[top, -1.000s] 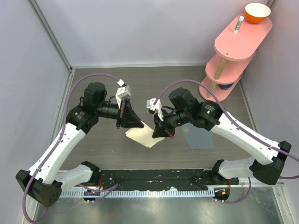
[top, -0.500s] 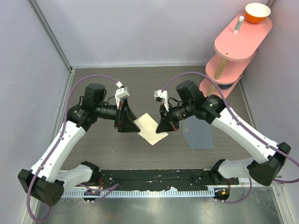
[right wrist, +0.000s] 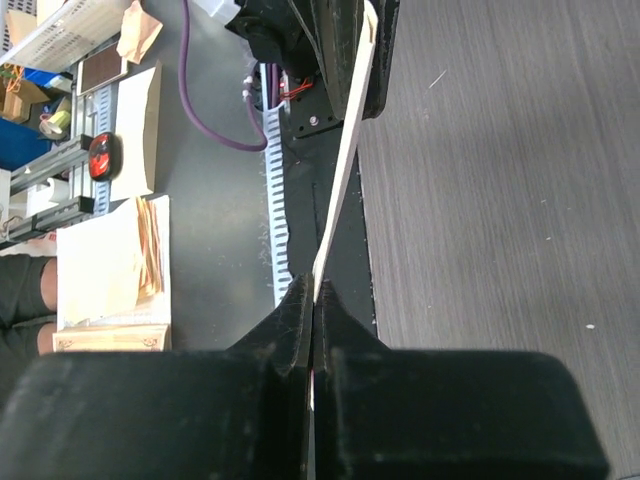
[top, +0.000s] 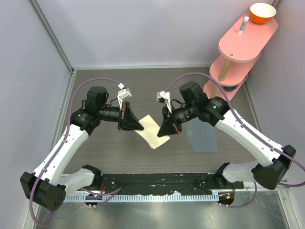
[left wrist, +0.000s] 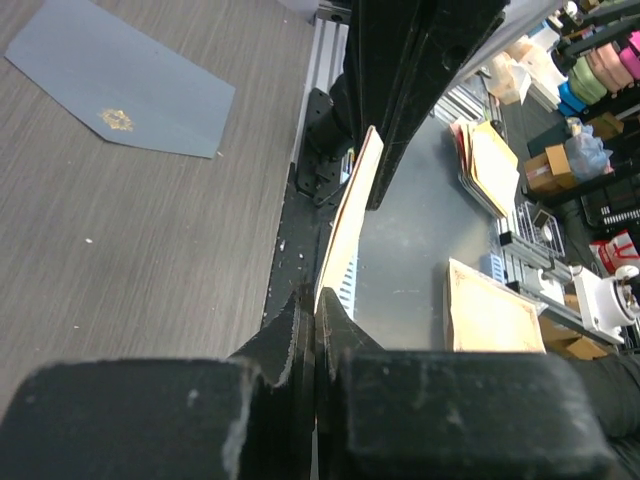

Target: Place the letter into the envelope and seal it

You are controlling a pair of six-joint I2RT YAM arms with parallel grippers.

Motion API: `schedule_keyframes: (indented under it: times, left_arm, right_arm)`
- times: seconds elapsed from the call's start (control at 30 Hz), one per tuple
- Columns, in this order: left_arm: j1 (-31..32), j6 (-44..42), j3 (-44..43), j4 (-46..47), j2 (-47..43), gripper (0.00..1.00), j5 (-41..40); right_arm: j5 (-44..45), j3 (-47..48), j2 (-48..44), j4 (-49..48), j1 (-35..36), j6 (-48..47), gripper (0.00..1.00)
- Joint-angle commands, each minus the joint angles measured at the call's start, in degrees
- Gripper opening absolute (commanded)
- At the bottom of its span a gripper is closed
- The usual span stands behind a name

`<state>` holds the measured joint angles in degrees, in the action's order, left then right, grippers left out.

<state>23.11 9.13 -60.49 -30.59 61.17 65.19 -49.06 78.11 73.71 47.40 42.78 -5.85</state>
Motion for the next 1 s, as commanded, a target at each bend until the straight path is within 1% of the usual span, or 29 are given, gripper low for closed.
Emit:
schedule_keyframes:
  times: [0.0,0.07,0.13,0.17,0.2,0.23,0.27,0.33,0.37,0.43,0.47,0.5,0.53,0.57,0.6,0.67,0.7,0.73,0.77,0.87,0.97]
  left_arm:
    - [-2.4,0.0,-0.8,0.1,1.0,0.0,-0.6]
    - [-3.5,-1.2,-1.1,-2.0,1.3,0.0,-2.3]
    - [-4.8,1.1,-0.7,-1.0,1.0,0.0,-1.6]
    - [-6.5,2.5,0.1,1.3,0.9,0.0,-0.9]
    - [-7.4,4.6,0.2,2.0,0.8,0.0,-0.5]
    - [-8.3,4.8,0.2,2.5,0.8,0.0,-0.2]
    - [-9.7,4.6,-0.2,1.3,1.1,0.0,-0.6]
    - [-10.8,-0.9,-2.8,-3.3,3.0,0.0,-2.6]
    - [-11.2,-3.7,-3.8,-9.0,3.9,0.0,-4.7]
    - [-11.2,-8.9,-6.9,-14.5,6.8,0.0,-7.1]
    - [-11.2,-11.1,-7.8,-18.8,7.9,0.0,-7.8]
    - [-11.2,-12.4,-8.6,-21.0,9.2,0.0,-9.8]
    - [-11.3,-14.6,-9.6,-22.8,11.3,0.0,-10.9]
    - [-11.2,-15.8,-10.1,-26.2,12.5,0.0,-11.7]
    - [-11.3,-16.9,-10.4,-27.6,13.4,0.0,-14.6]
    - [-11.3,-17.6,-10.1,-28.6,15.4,0.0,-17.8]
    - [-11.3,-18.3,-10.0,-29.0,15.8,0.0,-18.9]
    - [-11.3,-18.7,-9.5,-29.5,16.6,0.0,-19.5]
    - [-11.3,-18.9,-9.1,-29.5,17.7,0.0,-20.3]
    - [-11.3,-20.4,-8.6,-30.6,20.9,0.0,-23.4]
    - [-11.3,-22.0,-8.9,-31.3,23.9,0.0,-27.7]
  right_arm:
    - [1.8,-0.1,-0.1,-3.0,-1.7,3.5,0.01]
    - [1.9,-1.5,0.4,-4.1,-3.5,4.9,0.01]
    - [1.8,-2.5,0.8,-4.2,-4.0,5.8,0.03]
    - [1.8,-2.8,0.9,-4.2,-4.4,5.7,0.07]
    - [2.2,-3.0,0.8,-4.2,-4.5,5.8,0.16]
    - [2.9,-3.5,0.7,-4.2,-4.6,5.6,0.2]
    - [4.0,-3.7,0.5,-4.2,-5.2,5.4,0.21]
    - [5.5,-4.4,0.5,-3.8,-6.1,5.0,0.2]
    - [5.9,-4.6,0.6,-3.5,-6.9,4.9,0.19]
    - [5.7,-4.8,1.3,-2.3,-9.0,4.5,0.19]
    - [5.7,-4.8,1.5,-2.0,-9.6,4.1,0.22]
    - [6.2,-4.7,1.8,-1.6,-10.1,3.7,0.3]
    - [7.2,-4.5,2.0,-1.1,-10.3,3.3,0.36]
    - [7.7,-4.3,2.0,-0.9,-10.4,2.5,0.44]
    - [8.4,-4.1,2.0,-0.7,-10.4,2.2,0.47]
    - [9.5,-4.1,1.8,-0.7,-10.5,2.0,0.54]
    - [9.7,-4.1,1.7,-0.7,-10.5,2.0,0.6]
    - [9.9,-4.2,1.6,-0.8,-10.5,1.9,0.64]
    - [10.1,-4.2,1.6,-0.6,-10.6,1.8,0.72]
    - [11.8,-4.2,2.0,0.4,-10.5,0.7,0.76]
    - [12.9,-4.2,2.4,1.0,-10.5,-0.5,0.77]
